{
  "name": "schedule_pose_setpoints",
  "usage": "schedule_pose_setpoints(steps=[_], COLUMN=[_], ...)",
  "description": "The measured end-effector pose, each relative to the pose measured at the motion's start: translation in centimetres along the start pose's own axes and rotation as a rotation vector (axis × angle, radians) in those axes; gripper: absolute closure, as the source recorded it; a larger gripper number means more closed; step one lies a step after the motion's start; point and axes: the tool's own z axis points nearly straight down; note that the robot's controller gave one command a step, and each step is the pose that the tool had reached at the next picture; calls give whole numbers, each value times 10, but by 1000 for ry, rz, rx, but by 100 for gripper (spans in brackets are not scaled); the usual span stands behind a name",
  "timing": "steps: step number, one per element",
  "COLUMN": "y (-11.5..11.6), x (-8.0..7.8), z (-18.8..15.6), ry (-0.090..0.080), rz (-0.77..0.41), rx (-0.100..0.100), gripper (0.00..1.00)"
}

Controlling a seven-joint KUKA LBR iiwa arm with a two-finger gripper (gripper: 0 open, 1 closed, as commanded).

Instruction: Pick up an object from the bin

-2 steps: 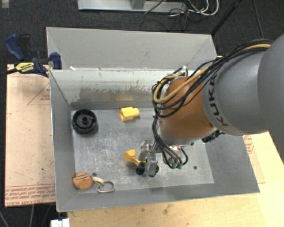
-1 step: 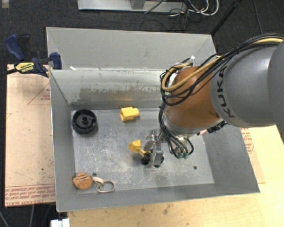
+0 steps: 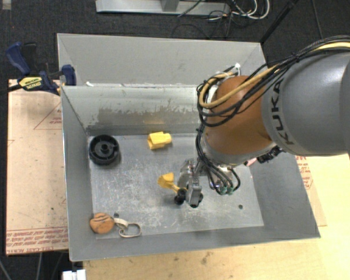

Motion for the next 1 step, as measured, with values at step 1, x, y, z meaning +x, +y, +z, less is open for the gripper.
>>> schedule_pose_setpoints(steps=[1], y=[-6], x=[-9], z=[-50], ry=[-11], rz=[-20], rx=[-2], gripper=[100])
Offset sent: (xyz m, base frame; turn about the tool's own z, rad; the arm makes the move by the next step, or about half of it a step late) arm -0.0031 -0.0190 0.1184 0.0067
